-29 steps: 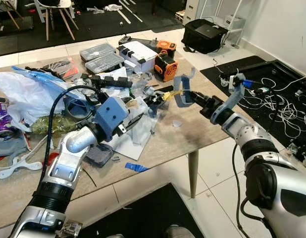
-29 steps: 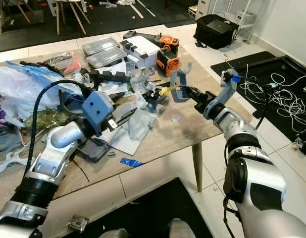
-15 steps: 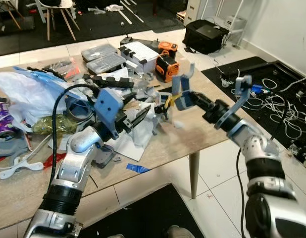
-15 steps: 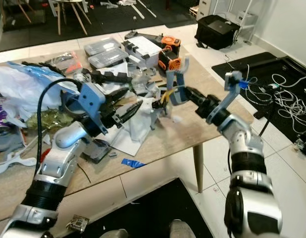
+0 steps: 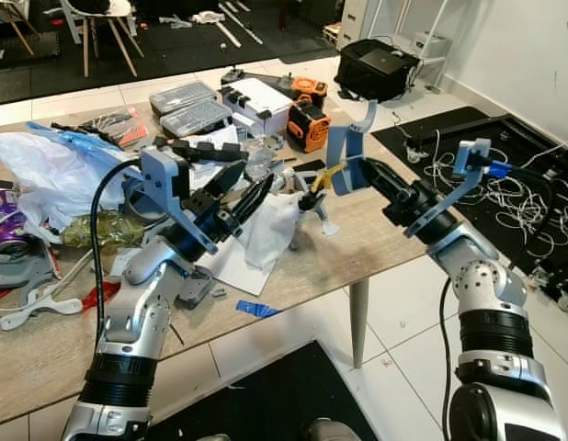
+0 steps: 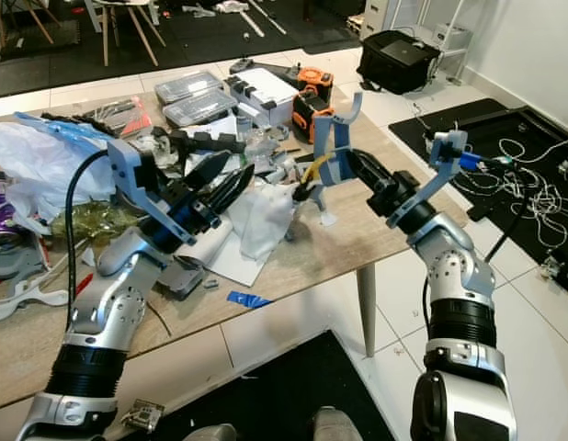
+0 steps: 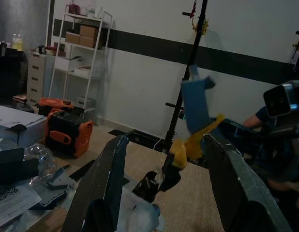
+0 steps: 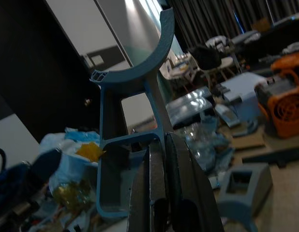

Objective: Picking trash to rubbish bin

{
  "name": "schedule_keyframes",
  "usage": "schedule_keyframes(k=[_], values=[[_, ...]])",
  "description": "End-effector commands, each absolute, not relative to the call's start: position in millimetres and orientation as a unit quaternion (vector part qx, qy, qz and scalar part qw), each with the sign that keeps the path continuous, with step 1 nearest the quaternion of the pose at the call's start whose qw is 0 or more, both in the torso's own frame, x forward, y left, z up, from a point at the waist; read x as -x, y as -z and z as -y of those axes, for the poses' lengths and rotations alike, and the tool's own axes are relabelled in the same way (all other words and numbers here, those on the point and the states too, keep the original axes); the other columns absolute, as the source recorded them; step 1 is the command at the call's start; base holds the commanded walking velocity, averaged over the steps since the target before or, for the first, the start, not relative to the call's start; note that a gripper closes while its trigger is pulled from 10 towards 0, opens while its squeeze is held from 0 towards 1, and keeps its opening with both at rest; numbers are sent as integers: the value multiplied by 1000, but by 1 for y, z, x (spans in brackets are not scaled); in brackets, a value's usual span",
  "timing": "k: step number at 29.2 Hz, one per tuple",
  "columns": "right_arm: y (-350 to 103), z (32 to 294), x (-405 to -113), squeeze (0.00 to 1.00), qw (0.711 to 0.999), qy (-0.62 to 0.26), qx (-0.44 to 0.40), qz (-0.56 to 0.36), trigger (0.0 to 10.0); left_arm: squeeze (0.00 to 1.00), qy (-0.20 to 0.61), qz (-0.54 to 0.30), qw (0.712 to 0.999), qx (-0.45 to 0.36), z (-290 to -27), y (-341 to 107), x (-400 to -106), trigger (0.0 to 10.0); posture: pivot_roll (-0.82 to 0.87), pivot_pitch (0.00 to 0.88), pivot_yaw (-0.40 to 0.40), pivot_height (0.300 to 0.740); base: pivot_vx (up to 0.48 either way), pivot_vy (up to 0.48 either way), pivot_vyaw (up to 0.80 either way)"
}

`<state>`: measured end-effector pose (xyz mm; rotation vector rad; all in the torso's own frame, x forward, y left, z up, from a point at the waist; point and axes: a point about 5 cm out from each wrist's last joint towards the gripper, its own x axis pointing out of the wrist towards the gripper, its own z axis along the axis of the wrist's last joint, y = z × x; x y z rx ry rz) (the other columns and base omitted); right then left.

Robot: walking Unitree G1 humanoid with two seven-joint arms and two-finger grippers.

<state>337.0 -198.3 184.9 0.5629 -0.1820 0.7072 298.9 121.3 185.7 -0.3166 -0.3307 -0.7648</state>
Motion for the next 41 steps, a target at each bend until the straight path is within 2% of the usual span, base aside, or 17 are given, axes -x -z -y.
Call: schedule_keyframes(k=[1, 7, 18, 27, 30, 33, 36, 41], values=[[-200, 202, -341, 0, 896, -337, -267, 116, 10000, 0, 384, 165, 894, 160, -116, -190, -297, 10000, -43, 0, -30, 740, 0, 0, 0], [-219, 215, -354, 0, 915, -294, -236, 143, 10000, 0, 408, 156, 883, 171, -109, -191, -292, 10000, -41, 0, -30, 740, 0, 0, 0], [-225, 218, -364, 0, 928, -267, -216, 144, 10000, 0, 422, 137, 875, 194, -99, -199, -293, 10000, -44, 0, -24, 740, 0, 0, 0], [-237, 208, -382, 0, 928, -274, -211, 141, 10000, 0, 427, 98, 872, 217, -81, -208, -300, 10000, -39, 0, -27, 740, 0, 0, 0], [-243, 196, -387, 0, 920, -290, -219, 144, 10000, 0, 439, 76, 868, 219, -71, -208, -303, 10000, -35, 0, -29, 740, 0, 0, 0], [-250, 184, -390, 0, 910, -312, -226, 152, 10000, 0, 446, 69, 868, 206, -63, -212, -304, 10000, -34, 0, -29, 740, 0, 0, 0], [-254, 176, -392, 0, 903, -328, -231, 154, 10000, 0, 432, 68, 888, 138, -59, -213, -310, 10000, -37, 0, -28, 740, 0, 0, 0], [-260, 168, -394, 0, 892, -350, -237, 160, 10000, 0, 411, 62, 905, 84, -54, -211, -319, 10000, -37, 0, -28, 740, 0, 0, 0]])
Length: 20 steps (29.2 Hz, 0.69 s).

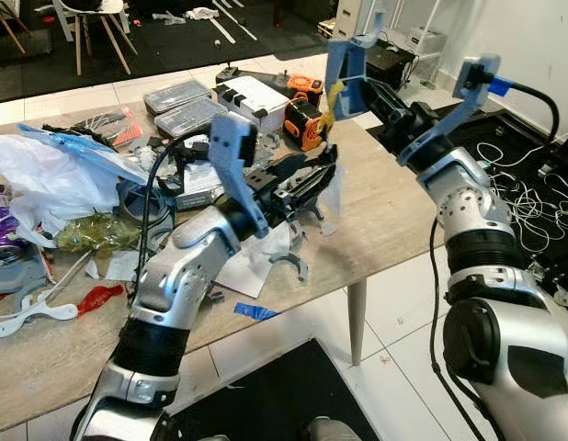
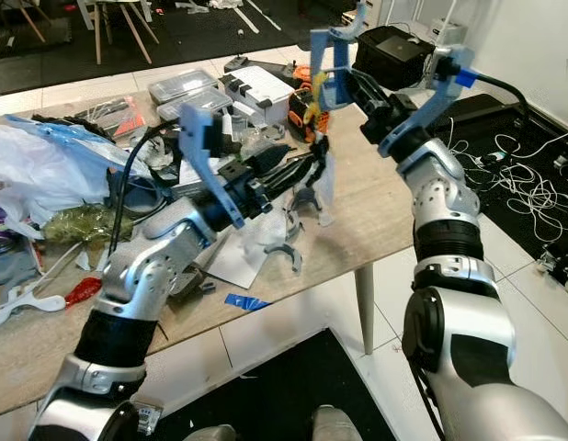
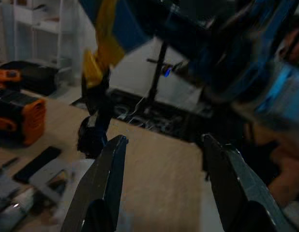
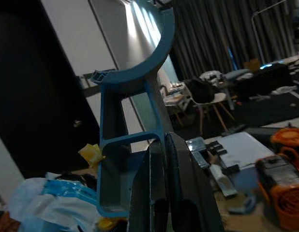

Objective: Picking trash to rubbish bin

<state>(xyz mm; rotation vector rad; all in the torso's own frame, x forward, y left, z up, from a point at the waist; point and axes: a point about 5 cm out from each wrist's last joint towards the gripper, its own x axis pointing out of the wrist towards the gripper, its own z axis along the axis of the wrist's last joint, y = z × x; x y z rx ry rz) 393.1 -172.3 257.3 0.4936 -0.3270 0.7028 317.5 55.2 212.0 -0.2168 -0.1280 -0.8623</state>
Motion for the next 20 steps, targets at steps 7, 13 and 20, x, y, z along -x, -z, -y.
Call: schedule_keyframes(k=[7, 13, 20], values=[[-271, 151, -394, 0, 874, -388, -238, 171, 10000, 0, 346, 52, 935, 64, -47, -215, -340, 10000, -51, 0, -31, 740, 0, 0, 0], [-277, 141, -394, 0, 867, -401, -237, 175, 10000, 0, 289, 44, 954, 58, -44, -221, -352, 10000, -50, 0, -33, 740, 0, 0, 0], [-277, 145, -395, 0, 869, -399, -236, 175, 10000, 0, 247, 50, 967, 32, -55, -217, -359, 10000, -53, 0, -29, 740, 0, 0, 0]])
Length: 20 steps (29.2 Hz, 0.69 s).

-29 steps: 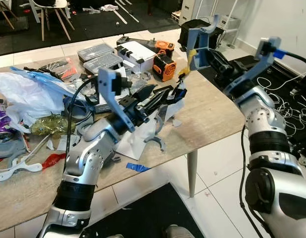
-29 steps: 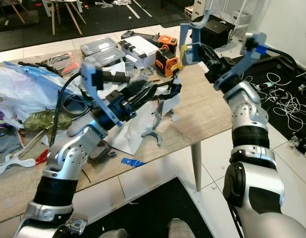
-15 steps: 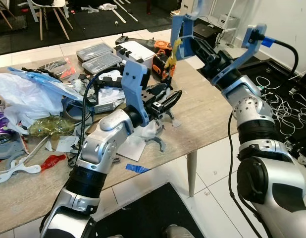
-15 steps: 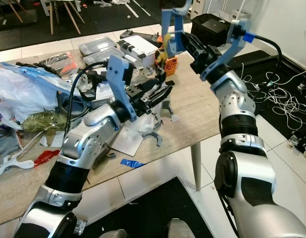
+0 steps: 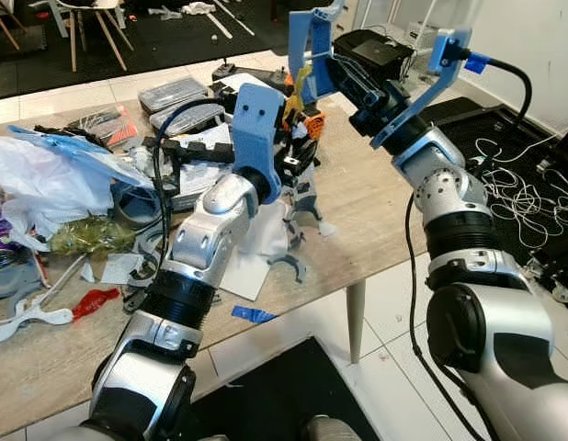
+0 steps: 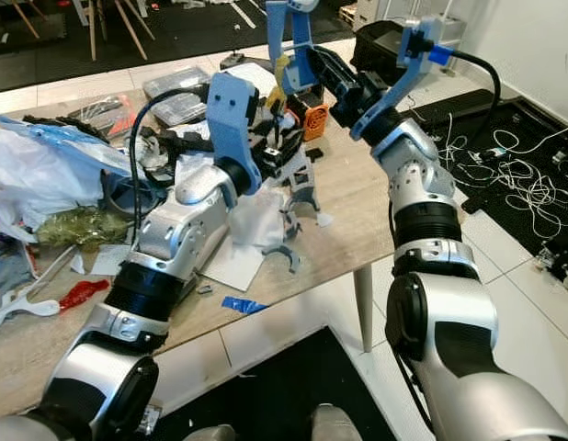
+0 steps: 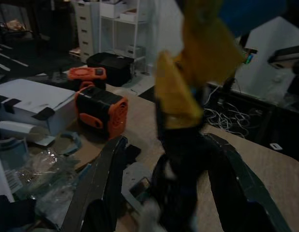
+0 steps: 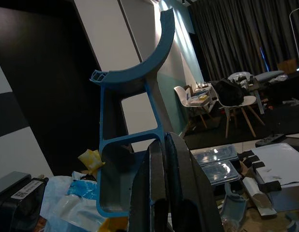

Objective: Picking trash to rubbish bin

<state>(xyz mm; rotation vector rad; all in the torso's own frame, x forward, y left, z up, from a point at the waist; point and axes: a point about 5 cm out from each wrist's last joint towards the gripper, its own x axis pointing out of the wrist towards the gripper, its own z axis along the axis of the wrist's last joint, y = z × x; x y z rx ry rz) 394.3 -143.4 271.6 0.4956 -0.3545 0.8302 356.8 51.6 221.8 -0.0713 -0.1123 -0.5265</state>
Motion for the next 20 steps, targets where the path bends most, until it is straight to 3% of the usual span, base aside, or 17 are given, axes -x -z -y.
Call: schedule_keyframes(k=[1, 9, 10, 20], values=[[-277, 145, -395, 0, 869, -399, -236, 175, 10000, 0, 247, 50, 967, 32, -55, -217, -359, 10000, -53, 0, -29, 740, 0, 0, 0], [-277, 143, -396, 0, 870, -397, -236, 175, 10000, 0, 241, 55, 968, 37, -57, -216, -360, 10000, -53, 0, -29, 740, 0, 0, 0], [-277, 143, -396, 0, 870, -395, -235, 176, 10000, 0, 244, 56, 968, 32, -58, -215, -360, 0, -53, 0, -29, 740, 0, 0, 0], [-282, 151, -397, 0, 875, -385, -231, 182, 10000, 0, 228, 51, 972, -18, -67, -207, -363, 0, -54, 0, -29, 740, 0, 0, 0]])
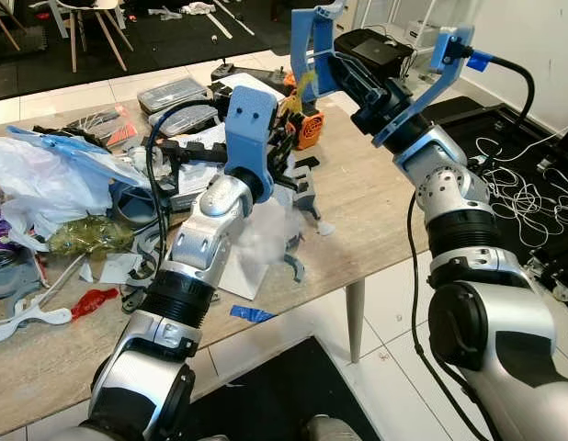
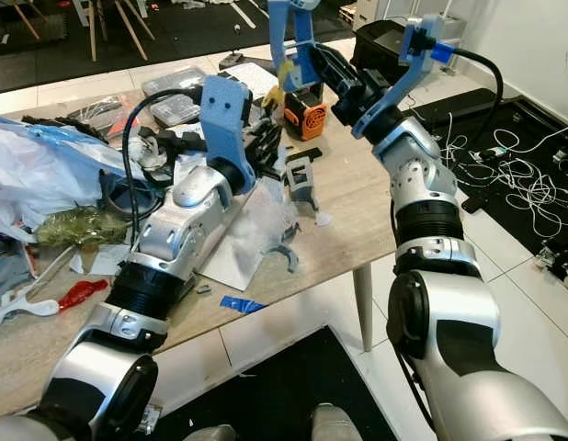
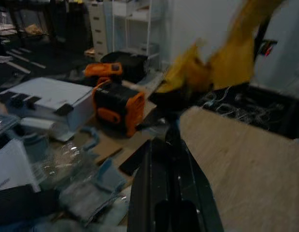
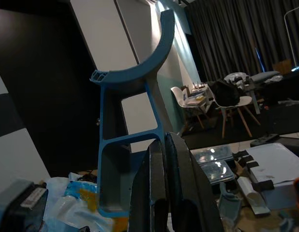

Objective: Picking trash to rubbish bin

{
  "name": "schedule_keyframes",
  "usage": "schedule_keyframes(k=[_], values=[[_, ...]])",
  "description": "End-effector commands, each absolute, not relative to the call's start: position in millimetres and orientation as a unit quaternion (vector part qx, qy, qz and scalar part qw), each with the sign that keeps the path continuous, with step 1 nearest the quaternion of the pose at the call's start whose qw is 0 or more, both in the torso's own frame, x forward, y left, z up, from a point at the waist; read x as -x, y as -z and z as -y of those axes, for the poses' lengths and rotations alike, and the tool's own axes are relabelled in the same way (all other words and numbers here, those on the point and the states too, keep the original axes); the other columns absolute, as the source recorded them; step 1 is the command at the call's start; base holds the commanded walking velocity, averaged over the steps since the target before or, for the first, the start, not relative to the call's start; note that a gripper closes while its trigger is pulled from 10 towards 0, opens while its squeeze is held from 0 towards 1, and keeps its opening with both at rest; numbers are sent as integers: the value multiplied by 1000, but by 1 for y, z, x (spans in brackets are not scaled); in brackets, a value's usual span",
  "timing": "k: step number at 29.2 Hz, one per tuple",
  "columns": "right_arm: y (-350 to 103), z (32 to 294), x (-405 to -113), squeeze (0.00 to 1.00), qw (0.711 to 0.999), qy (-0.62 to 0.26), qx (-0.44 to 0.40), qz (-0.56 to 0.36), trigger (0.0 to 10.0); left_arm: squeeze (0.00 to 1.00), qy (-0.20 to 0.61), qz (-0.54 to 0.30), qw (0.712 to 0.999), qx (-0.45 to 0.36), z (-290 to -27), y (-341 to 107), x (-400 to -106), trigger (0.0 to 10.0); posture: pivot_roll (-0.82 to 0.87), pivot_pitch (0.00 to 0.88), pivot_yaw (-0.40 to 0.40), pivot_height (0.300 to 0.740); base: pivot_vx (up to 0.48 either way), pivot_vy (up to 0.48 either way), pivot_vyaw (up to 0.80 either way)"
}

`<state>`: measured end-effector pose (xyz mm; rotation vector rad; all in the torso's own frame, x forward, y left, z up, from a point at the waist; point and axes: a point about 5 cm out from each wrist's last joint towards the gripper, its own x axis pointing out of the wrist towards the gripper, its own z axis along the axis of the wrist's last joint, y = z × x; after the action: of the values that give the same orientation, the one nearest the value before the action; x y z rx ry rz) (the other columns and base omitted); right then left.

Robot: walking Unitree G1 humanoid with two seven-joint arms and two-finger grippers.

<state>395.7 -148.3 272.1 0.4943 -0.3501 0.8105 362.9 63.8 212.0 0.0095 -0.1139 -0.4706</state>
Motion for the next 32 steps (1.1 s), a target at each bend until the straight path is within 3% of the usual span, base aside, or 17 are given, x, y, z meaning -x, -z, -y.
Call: schedule_keyframes(k=[1, 9, 10, 11, 12, 13, 14, 16, 18, 19, 20, 22, 23, 26, 32], values=[[-283, 152, -397, 0, 875, -384, -231, 184, 10000, 0, 226, 50, 972, -27, -68, -205, -363, 0, -54, 0, -29, 740, 0, 0, 0], [-290, 157, -396, 0, 874, -380, -231, 197, 10000, 0, 220, 44, 972, -74, -71, -198, -363, 0, -54, 0, -28, 740, 0, 0, 0], [-291, 158, -396, 0, 874, -378, -230, 199, 10000, 0, 214, 36, 968, -122, -73, -191, -363, 0, -55, 0, -29, 740, 0, 0, 0], [-292, 160, -396, 0, 875, -377, -229, 201, 10000, 0, 209, 31, 960, -183, -76, -185, -363, 3333, -55, 0, -29, 740, 0, 0, 0], [-292, 160, -396, 0, 875, -377, -229, 201, 10000, 0, 209, 31, 960, -183, -76, -185, -363, 3333, -55, 0, -29, 740, 0, 0, 0], [-292, 161, -396, 0, 875, -376, -228, 202, 10000, 0, 205, 30, 950, -234, -78, -181, -364, 4118, -54, 0, -28, 740, 0, 0, 0], [-292, 161, -396, 0, 875, -376, -228, 202, 10000, 0, 200, 29, 939, -278, -80, -178, -364, 10000, -54, 0, -28, 740, 0, 0, 0], [-292, 161, -396, 0, 875, -376, -228, 202, 10000, 0, 200, 29, 939, -278, -80, -178, -364, 10000, -54, 0, -28, 740, 0, 0, 0], [-292, 161, -395, 0, 876, -375, -226, 202, 10000, 0, 199, 50, 899, -387, -82, -180, -365, 10000, -51, 0, -29, 740, 0, 0, 0], [-292, 161, -395, 0, 876, -375, -226, 202, 10000, 0, 199, 50, 899, -387, -82, -180, -365, 10000, -51, 0, -29, 740, 0, 0, 0], [-292, 161, -395, 0, 876, -376, -226, 202, 10000, 0, 205, 62, 879, -425, -82, -182, -365, 10000, -49, 0, -29, 740, 0, 0, 0], [-292, 161, -395, 0, 876, -376, -226, 202, 10000, 0, 205, 62, 879, -425, -82, -182, -365, 10000, -49, 0, -29, 740, 0, 0, 0], [-292, 161, -395, 0, 876, -376, -225, 202, 10000, 1000, 218, 74, 853, -468, -82, -183, -364, 10000, -50, 0, -29, 740, 0, 0, 0], [-284, 157, -396, 0, 890, -383, -181, 167, 10000, 1000, 259, 76, 805, -528, -83, -181, -361, 10000, -49, 0, -29, 740, 0, 0, 0], [-252, 163, -385, 0, 890, -450, -56, 50, 10000, 1000, 299, 60, 779, -548, -90, -180, -361, 10000, -53, 0, -28, 740, 0, 0, 0]])
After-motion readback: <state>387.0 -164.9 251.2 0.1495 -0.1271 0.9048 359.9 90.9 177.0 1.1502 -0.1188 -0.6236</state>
